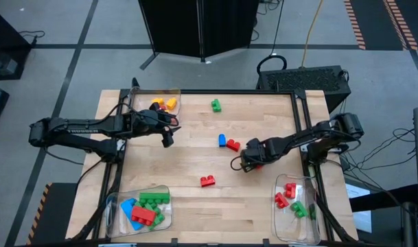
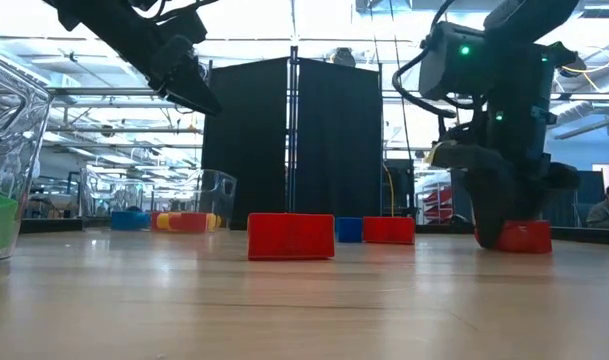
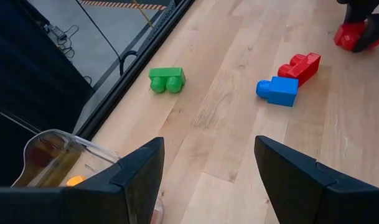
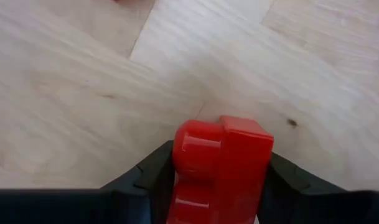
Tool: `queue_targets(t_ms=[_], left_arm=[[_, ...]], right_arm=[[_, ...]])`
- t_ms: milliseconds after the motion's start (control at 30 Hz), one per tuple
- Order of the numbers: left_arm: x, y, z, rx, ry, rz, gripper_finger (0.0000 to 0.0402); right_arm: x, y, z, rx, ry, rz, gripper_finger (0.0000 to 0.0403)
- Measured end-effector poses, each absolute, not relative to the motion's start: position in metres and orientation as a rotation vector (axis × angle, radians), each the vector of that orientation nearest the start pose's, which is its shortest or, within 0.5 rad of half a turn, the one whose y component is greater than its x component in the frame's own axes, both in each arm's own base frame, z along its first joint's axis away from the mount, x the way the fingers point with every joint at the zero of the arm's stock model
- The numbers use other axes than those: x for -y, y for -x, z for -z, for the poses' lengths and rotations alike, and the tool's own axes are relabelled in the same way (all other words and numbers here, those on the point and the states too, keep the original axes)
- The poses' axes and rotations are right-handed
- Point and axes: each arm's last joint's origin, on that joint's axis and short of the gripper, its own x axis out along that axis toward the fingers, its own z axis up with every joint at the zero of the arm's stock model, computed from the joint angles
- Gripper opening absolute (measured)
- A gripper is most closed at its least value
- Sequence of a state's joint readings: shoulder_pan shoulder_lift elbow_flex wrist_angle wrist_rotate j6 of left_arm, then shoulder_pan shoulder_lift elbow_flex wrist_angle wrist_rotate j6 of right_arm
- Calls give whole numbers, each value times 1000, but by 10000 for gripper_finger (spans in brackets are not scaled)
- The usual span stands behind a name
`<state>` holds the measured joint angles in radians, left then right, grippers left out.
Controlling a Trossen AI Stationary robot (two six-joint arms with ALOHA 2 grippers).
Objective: Sort blocks by size
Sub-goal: Put the middle right red game piece into the bottom right transparent bin
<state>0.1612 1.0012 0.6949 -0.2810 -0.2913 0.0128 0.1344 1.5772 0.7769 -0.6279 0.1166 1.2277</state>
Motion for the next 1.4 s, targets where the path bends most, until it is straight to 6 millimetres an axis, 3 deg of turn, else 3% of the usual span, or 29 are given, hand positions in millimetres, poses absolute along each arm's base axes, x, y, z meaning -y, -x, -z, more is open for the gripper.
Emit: queue_targets(t_ms=[300, 600, 933, 1133, 1400], left_arm=[[-42, -209, -254, -590, -43, -438, 251], [-46, -234, -234, -621, -44, -437, 251], [-38, -261, -238, -407, 4, -327, 251], [-33, -267, -244, -319, -3, -300, 251], [-27, -267, -242, -343, -7, -279, 251]], right_arm=[[-51, -252, -141, -1129, -805, 749, 159], [-70, -256, -147, -946, -636, 696, 161], [-92, -249, -151, -871, -466, 649, 158], [-96, -244, -168, -778, -424, 627, 160], [-98, -228, -205, -647, -396, 560, 158]])
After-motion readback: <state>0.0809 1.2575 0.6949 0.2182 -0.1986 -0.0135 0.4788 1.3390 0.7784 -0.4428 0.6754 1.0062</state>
